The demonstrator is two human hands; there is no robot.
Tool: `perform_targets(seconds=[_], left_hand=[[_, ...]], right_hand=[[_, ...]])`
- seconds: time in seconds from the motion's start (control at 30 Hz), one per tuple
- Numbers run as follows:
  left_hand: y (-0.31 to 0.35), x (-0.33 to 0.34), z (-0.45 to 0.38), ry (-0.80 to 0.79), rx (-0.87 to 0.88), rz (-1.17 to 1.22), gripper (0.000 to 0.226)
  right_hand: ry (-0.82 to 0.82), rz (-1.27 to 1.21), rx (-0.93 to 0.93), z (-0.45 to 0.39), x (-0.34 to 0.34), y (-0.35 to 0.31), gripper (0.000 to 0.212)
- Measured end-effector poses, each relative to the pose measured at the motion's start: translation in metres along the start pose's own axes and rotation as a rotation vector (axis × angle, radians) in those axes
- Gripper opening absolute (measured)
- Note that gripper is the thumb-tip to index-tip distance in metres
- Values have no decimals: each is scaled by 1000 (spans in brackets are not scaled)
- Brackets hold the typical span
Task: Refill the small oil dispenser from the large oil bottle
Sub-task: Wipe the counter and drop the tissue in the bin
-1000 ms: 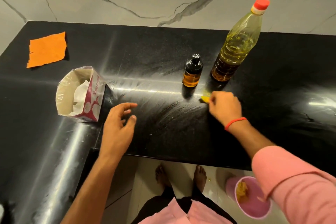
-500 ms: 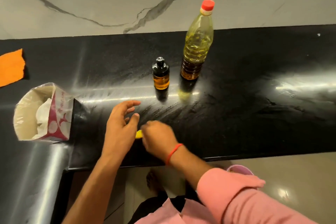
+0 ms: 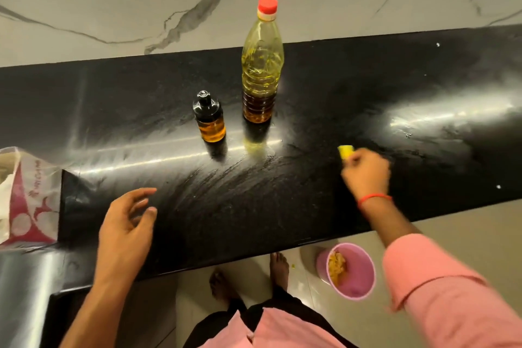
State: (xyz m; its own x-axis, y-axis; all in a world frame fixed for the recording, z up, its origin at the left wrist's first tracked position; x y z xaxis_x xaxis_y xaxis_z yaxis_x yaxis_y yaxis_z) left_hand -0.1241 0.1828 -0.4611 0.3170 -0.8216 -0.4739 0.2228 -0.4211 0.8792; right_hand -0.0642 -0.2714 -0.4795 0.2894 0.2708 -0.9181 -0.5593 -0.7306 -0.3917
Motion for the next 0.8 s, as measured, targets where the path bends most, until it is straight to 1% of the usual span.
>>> perform_targets(seconds=[0.1,0.17,0.23,0.27,0.3,0.37,0.43,0.47,0.53,0.57,0.6,0.63,0.7,0.73,0.8], left_hand=[[20,28,-1,-60,68,-14,38],[29,44,-3,-89,105,-23,37],[35,58,-5,-123,127,-26,38],[37,62,-5,-137,126,-32,37],[39,65,-6,-149,121,-38,36],[40,65,-8,-151,123,-40,36],[37,57,-8,-131,115,-28,35],[34,51,-8,-118,105,-28,35],[26,38,-6,-85,76,-40,34],[23,32,-4,-68,58,-49,34],[21,29,-3,-53,44,-54,34],[19,26,-2,-39,33,-55,34],[18,26,0,-25,23,-55,34],[19,27,0,-28,20,-56,34],[25,32,2,-40,30,-47,34]], right_hand=[[-145,-102,-344,87,37,-77,7],[-276,-116,-592,145,46,-119,6],[-365,-113,-743,169,42,-133,2],[-351,-105,-771,163,40,-129,2],[-306,-76,-765,147,36,-116,3],[-185,2,-654,99,25,-75,7],[-44,84,-445,39,4,-20,10],[-8,125,-316,12,-8,8,10],[11,137,-42,-25,-31,50,12],[24,117,69,-33,-37,60,14],[35,91,140,-36,-35,59,16],[35,60,162,-33,-30,47,17],[-11,6,84,-13,-6,0,16],[-57,-7,-1,6,8,-31,16],[-183,-24,-240,59,35,-96,15]])
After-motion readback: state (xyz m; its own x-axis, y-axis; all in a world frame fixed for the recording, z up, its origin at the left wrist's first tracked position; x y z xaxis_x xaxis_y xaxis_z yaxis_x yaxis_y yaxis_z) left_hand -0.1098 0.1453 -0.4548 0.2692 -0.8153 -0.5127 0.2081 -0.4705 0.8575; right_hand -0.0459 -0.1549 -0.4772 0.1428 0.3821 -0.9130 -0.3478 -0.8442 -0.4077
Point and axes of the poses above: each hand's wrist, its own z-axis away from the middle knuckle, its own x-axis out of the palm, y = z × x, the point moved 4 cm from there along -z, towards the middle knuckle, and after that the axes turned 9 degrees about y, right-handed, at the moved point
